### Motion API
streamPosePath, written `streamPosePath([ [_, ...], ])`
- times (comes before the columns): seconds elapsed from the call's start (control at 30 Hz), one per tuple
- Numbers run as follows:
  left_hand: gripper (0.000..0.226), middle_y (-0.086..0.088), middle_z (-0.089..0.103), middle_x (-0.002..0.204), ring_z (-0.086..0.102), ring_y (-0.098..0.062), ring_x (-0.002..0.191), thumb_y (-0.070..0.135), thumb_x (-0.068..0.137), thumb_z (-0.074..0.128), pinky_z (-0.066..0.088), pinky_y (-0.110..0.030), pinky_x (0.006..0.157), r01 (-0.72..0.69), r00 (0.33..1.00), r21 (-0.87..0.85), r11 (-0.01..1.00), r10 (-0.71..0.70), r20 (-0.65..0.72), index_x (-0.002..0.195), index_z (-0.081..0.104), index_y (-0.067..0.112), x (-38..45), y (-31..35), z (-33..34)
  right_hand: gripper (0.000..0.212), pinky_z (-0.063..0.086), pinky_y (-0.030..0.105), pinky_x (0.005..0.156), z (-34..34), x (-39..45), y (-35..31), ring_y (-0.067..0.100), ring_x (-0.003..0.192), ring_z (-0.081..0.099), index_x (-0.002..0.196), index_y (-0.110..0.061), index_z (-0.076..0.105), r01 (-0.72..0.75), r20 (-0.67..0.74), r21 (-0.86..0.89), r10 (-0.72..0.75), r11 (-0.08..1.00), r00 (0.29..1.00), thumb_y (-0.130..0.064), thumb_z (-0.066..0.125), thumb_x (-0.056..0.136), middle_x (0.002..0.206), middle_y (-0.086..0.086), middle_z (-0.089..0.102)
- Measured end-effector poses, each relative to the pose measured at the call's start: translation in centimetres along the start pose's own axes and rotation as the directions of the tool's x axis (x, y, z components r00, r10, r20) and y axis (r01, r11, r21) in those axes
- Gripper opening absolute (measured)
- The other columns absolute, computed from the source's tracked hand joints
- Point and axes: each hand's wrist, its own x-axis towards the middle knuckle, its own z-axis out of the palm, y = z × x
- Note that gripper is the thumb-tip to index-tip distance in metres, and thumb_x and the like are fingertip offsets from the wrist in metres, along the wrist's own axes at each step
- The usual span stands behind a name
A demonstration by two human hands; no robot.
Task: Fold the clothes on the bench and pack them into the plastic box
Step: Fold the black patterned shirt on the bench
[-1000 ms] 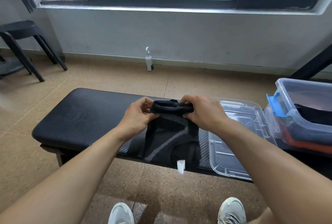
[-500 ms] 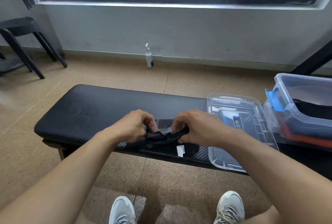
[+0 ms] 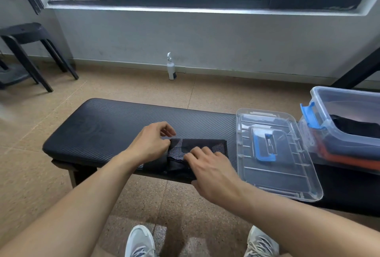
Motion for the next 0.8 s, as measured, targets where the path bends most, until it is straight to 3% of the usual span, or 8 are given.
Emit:
streamPosePath([
  [0.1,0.026,0.013,0.069,0.115,0.058,-0.006,0.114,0.011,0.089,0.061,0.044,-0.026,0.097,-0.013,1.0,-0.016,1.0,0.013,0.0,0.106,0.069,0.029,-0.3,0.1,0.2,0.052,0.051,0.046,0.079,1.3,-0.1,-0.6,0.031,0.105,0.054,0.126,-0.015,0.047,-0.007,-0.012,-0.039,0.007,0.999,1.0,-0.016,0.065,0.077,0.12,0.006,0.054],
  [0.3,0.035,0.013,0.064,0.127,0.053,-0.009,0.127,0.013,0.085,0.069,0.044,-0.033,0.106,-0.039,0.997,-0.031,0.999,0.041,0.066,0.111,0.066,0.036,-0.4,-0.1,0.6,0.064,0.053,0.047,0.085,1.7,-0.2,-0.7,0.033,0.113,0.053,0.135,-0.012,0.043,0.013,-0.021,-0.036,-0.014,0.999,1.0,-0.011,0.067,0.076,0.128,0.008,0.054],
  [0.43,0.067,0.014,0.04,0.152,0.038,-0.011,0.141,0.009,0.07,0.082,0.04,-0.034,0.113,-0.132,0.936,0.13,0.983,0.08,0.342,0.125,0.06,0.039,-1.0,-0.2,0.8,0.07,0.052,0.043,0.084,1.6,-0.3,-0.2,0.029,0.122,0.051,0.141,-0.016,0.04,0.027,-0.019,-0.008,-0.027,1.0,0.999,-0.009,0.067,0.077,0.136,0.004,0.052],
  [0.5,0.077,0.014,0.025,0.162,0.029,-0.013,0.148,0.014,0.067,0.086,0.038,-0.037,0.116,-0.151,0.912,0.186,0.971,0.064,0.406,0.133,0.056,0.038,-1.3,-0.3,1.4,0.074,0.052,0.043,0.089,1.4,-0.5,0.0,0.029,0.125,0.05,0.145,-0.017,0.037,0.04,-0.015,-0.006,-0.04,0.999,0.999,-0.008,0.067,0.078,0.14,0.005,0.05],
  [0.6,0.078,0.015,0.019,0.165,0.027,-0.013,0.15,0.033,0.067,0.09,0.039,-0.037,0.116,-0.157,0.919,0.177,0.972,0.078,0.386,0.135,0.052,0.04,-1.6,-0.6,2.3,0.062,0.052,0.042,0.088,0.9,-0.7,0.7,0.025,0.13,0.049,0.147,-0.021,0.039,0.038,-0.029,-0.006,-0.038,0.999,0.999,-0.01,0.059,0.089,0.146,0.001,0.05],
  [0.7,0.074,0.016,0.029,0.16,0.03,-0.012,0.147,0.062,0.068,0.082,0.034,-0.039,0.118,-0.111,0.954,0.069,0.991,0.087,0.288,0.133,0.054,0.041,-1.8,-0.6,2.9,0.038,0.049,0.037,0.076,0.4,-0.8,1.3,0.024,0.115,0.057,0.132,-0.024,0.053,0.025,-0.078,-0.023,-0.026,0.999,0.997,-0.014,0.054,0.095,0.126,-0.001,0.058],
  [0.8,0.112,0.007,0.035,0.153,0.039,-0.015,0.139,0.064,0.061,0.087,0.037,-0.037,0.116,0.037,0.978,-0.064,0.997,-0.023,0.209,0.155,0.035,0.031,-1.6,-0.7,2.9,0.035,0.048,0.037,0.078,-0.2,-0.5,1.6,0.022,0.107,0.054,0.127,-0.029,0.061,0.013,-0.021,0.009,-0.013,1.0,1.0,-0.024,0.06,0.092,0.116,-0.003,0.058],
])
